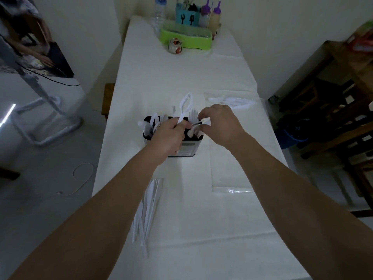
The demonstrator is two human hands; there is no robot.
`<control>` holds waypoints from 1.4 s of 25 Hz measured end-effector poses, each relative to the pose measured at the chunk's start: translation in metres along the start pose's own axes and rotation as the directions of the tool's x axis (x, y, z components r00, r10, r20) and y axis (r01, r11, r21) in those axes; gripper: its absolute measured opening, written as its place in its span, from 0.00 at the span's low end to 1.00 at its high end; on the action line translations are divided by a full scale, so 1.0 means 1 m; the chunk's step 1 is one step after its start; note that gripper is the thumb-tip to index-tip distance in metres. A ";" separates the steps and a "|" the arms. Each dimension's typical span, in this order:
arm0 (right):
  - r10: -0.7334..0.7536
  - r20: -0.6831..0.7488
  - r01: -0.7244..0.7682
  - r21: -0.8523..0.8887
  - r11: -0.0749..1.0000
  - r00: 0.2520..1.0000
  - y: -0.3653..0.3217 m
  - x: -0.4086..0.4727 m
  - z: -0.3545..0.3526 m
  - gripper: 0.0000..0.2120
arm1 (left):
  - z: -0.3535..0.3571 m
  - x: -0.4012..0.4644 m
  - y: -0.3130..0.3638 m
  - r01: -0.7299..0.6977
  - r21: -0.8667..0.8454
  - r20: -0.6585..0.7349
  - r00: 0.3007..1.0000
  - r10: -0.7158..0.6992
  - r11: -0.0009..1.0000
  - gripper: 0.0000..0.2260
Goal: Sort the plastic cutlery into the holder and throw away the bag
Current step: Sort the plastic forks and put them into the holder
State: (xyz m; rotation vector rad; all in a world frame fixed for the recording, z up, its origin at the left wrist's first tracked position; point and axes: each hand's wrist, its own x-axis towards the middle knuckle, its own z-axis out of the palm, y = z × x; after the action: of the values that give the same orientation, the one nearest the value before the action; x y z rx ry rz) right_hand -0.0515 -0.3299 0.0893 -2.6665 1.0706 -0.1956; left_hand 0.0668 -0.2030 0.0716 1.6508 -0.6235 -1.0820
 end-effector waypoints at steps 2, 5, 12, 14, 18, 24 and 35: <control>-0.018 0.023 0.020 -0.057 0.998 1.000 -0.003 -0.001 0.000 0.08 | 0.002 -0.003 -0.003 -0.013 0.016 -0.018 1.000 0.014 1.000 0.11; 0.013 0.055 -0.011 -0.030 0.999 0.998 -0.007 -0.006 0.002 0.10 | 0.005 -0.009 -0.004 0.026 -0.051 -0.034 0.999 -0.027 0.998 0.18; 0.339 0.010 -0.256 0.676 0.691 0.941 -0.017 -0.012 -0.026 0.09 | 0.017 -0.008 -0.005 -0.059 0.073 -0.010 0.998 0.060 0.996 0.16; 0.360 0.035 -0.277 0.711 0.647 0.932 -0.017 -0.013 -0.030 0.04 | 0.020 -0.009 -0.004 -0.054 0.076 -0.022 0.998 0.056 0.996 0.16; 0.324 0.042 -0.237 0.770 0.593 0.945 -0.012 -0.016 -0.034 0.07 | 0.020 -0.009 -0.001 -0.075 0.026 0.028 0.997 0.074 0.997 0.13; 0.340 0.098 -0.280 0.792 0.543 0.935 -0.010 -0.007 -0.035 0.11 | 0.021 -0.008 0.004 -0.122 -0.035 0.075 0.989 0.124 0.992 0.16; 0.236 -0.183 -0.086 0.590 0.803 0.954 0.011 -0.010 -0.048 0.14 | 0.010 -0.023 -0.060 -0.389 0.840 0.042 0.742 0.669 0.379 0.20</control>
State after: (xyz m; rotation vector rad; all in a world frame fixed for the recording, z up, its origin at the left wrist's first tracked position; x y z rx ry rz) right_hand -0.0770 -0.3398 0.1322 -2.0233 1.0860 -0.7160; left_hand 0.0408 -0.1679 0.0228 2.0696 -1.4886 0.0598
